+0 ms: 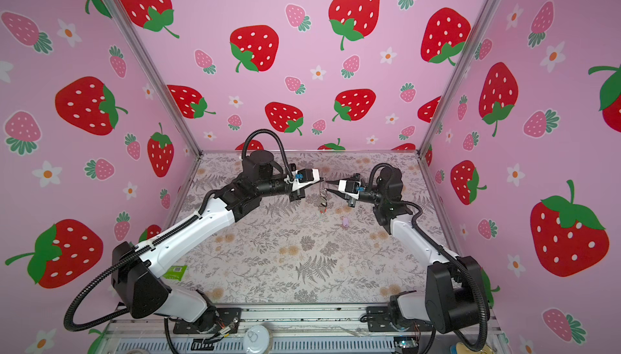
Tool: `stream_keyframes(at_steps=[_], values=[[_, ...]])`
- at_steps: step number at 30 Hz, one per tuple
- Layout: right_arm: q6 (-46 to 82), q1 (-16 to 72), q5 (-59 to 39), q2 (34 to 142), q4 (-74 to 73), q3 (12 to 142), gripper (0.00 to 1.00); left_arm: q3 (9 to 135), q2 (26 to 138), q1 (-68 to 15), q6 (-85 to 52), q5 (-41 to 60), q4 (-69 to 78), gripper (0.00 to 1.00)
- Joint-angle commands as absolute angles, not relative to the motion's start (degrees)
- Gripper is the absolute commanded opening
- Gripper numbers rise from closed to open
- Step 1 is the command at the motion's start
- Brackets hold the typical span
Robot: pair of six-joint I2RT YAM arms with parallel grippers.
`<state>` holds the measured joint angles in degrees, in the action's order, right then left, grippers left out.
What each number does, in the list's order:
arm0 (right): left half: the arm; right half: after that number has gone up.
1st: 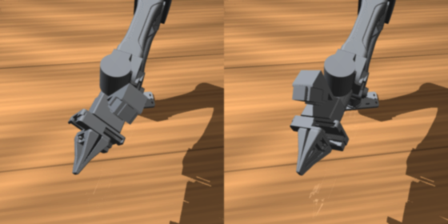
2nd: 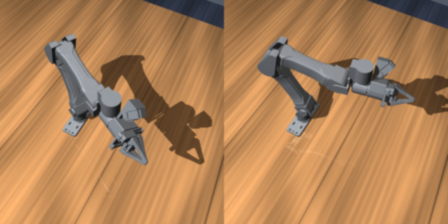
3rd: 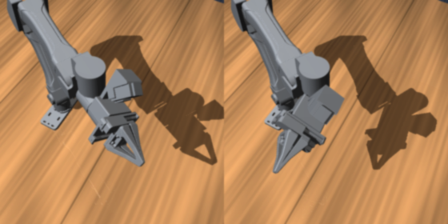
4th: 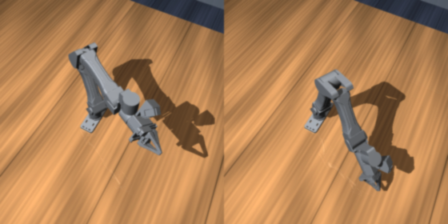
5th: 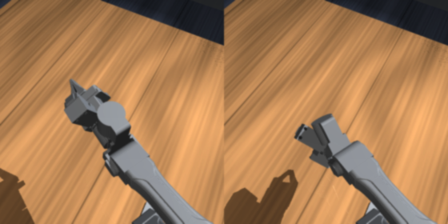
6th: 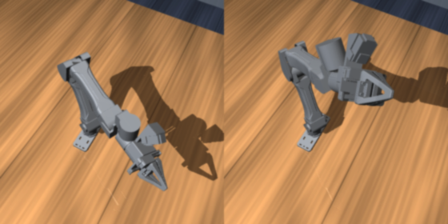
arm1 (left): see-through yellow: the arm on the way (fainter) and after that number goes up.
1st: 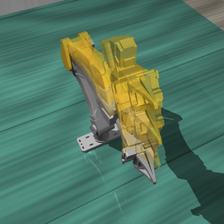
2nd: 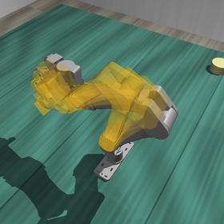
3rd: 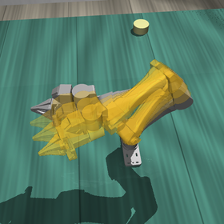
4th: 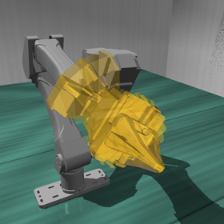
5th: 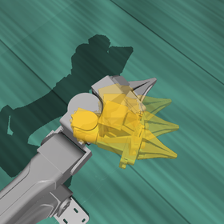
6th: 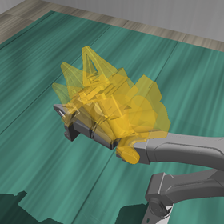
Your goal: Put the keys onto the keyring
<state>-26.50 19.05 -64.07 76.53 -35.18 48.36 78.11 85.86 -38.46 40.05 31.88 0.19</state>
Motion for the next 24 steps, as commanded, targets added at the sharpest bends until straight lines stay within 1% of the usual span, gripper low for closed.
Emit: stream_keyframes(at_steps=[1,7,18,24], values=[[-20.2,19.0,-66.4,75.5,-43.0,47.6,0.23,77.4,84.9,-38.4,36.3,36.1,7.0,0.0],[-10.3,19.0,-66.2,76.1,-54.3,46.1,0.21,75.7,84.5,-38.2,33.3,36.8,10.8,0.0],[-3.4,19.0,-66.6,77.1,-60.6,46.6,0.17,74.2,84.4,-38.3,31.9,37.2,13.5,0.0],[-2.8,19.1,-67.5,77.3,-59.9,46.8,0.12,73.5,84.2,-38.3,31.5,37.0,15.1,0.0]])
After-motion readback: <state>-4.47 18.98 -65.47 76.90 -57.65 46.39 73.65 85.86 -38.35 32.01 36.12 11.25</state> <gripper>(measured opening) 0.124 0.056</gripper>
